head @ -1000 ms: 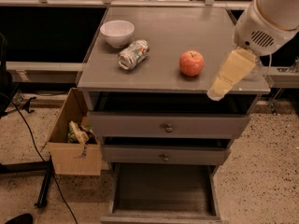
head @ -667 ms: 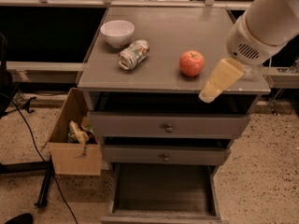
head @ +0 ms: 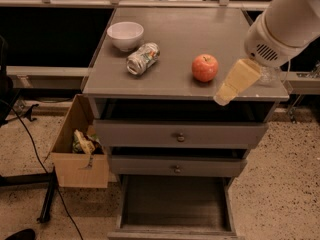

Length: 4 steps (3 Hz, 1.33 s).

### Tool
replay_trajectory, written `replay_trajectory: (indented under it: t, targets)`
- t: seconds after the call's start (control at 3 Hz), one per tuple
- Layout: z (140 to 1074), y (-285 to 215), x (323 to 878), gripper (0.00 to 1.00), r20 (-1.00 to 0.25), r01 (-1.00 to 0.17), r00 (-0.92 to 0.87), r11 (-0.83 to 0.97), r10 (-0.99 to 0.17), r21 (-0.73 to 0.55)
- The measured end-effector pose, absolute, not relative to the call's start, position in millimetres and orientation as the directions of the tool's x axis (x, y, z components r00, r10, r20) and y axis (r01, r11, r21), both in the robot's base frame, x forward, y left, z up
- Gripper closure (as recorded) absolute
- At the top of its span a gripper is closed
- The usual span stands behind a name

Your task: Place apple into bottom drawer

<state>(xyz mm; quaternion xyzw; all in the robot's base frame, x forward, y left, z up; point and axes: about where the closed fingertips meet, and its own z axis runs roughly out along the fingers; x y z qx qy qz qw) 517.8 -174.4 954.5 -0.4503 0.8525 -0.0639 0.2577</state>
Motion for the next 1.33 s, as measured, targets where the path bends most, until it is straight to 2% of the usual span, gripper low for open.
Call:
replay_trajectory:
  t: [0.67,1.33]
  targets:
    - [942.9,-189.4,560.5,0.00,-0.497,-0.617,-0.550,0.728,-0.671,-0.299]
    - [923.9,-181.1,596.5,0.00,-0.610,-0.583,-0.564,0.792,-0.557,-0.183]
